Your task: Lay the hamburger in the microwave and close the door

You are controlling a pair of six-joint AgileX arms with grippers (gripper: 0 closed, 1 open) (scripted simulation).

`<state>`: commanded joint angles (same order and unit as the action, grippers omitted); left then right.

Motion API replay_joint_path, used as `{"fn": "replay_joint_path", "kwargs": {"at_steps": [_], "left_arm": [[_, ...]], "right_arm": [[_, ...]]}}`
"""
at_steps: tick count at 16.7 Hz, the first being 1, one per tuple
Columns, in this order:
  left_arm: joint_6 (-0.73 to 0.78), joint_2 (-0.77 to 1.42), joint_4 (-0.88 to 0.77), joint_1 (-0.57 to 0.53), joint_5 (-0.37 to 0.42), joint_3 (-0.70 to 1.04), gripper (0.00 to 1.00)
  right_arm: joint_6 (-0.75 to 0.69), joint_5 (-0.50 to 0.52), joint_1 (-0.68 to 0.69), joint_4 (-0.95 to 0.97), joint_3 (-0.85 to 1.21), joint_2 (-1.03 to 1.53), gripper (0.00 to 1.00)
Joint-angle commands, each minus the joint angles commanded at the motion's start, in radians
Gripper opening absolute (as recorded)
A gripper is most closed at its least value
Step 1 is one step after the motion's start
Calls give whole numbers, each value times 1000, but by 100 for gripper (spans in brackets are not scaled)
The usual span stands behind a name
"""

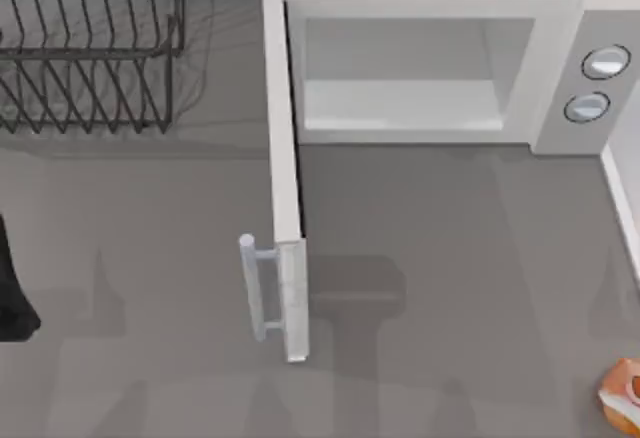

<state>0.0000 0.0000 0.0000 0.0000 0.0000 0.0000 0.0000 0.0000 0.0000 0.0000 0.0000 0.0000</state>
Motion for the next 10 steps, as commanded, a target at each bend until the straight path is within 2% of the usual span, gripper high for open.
{"fn": "replay_joint_path", "kwargs": {"at_steps": [5,10], "left_arm": [[0,0,0,0,0,0,100],[0,0,0,0,0,0,100]], "right_arm": [[-39,-1,19,-61,52,66,100],[-190,-1,91,-306,246,389,100]]}}
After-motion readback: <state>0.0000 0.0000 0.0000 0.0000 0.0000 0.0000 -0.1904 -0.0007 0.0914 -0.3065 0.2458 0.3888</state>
